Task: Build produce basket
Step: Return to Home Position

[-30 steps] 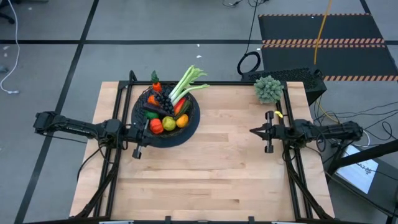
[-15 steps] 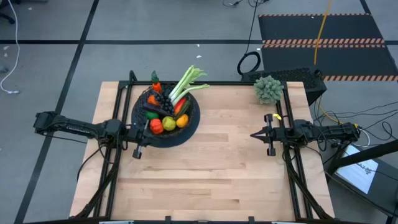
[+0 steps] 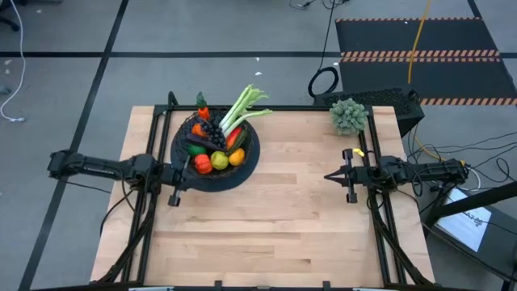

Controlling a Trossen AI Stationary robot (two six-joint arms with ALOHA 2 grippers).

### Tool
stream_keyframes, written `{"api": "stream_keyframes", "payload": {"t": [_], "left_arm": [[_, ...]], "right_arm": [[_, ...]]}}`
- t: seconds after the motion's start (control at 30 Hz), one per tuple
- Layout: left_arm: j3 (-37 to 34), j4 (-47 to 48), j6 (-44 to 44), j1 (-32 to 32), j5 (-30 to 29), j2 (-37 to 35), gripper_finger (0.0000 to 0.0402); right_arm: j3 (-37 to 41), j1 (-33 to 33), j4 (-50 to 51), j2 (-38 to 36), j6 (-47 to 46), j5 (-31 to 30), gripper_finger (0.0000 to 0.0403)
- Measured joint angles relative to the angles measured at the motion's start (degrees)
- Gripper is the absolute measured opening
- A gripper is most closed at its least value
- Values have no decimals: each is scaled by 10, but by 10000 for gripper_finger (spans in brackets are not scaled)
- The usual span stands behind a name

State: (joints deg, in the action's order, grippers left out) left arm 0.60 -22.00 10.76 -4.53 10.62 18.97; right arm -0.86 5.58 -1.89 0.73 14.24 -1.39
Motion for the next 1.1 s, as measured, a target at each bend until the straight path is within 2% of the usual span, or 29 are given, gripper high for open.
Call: {"api": "stream_keyframes", "payload": {"t": [0.27, 0.47, 0.6, 0.73, 1.1], "left_arm": [[0, 64, 21, 59, 5, -56, 3], [0, 186, -51, 92, 8, -92, 2], [0, 198, -74, 80, -16, -97, 2], [0, 207, -78, 67, -73, -103, 2], [1, 210, -62, 9, -118, -178, 1]], "right_arm": [[0, 0, -3, 0, 0, 0, 0], [0, 0, -3, 0, 0, 0, 0], [0, 0, -3, 0, 0, 0, 0], [0, 0, -4, 0, 0, 0, 0], [0, 0, -4, 0, 0, 0, 0]]}}
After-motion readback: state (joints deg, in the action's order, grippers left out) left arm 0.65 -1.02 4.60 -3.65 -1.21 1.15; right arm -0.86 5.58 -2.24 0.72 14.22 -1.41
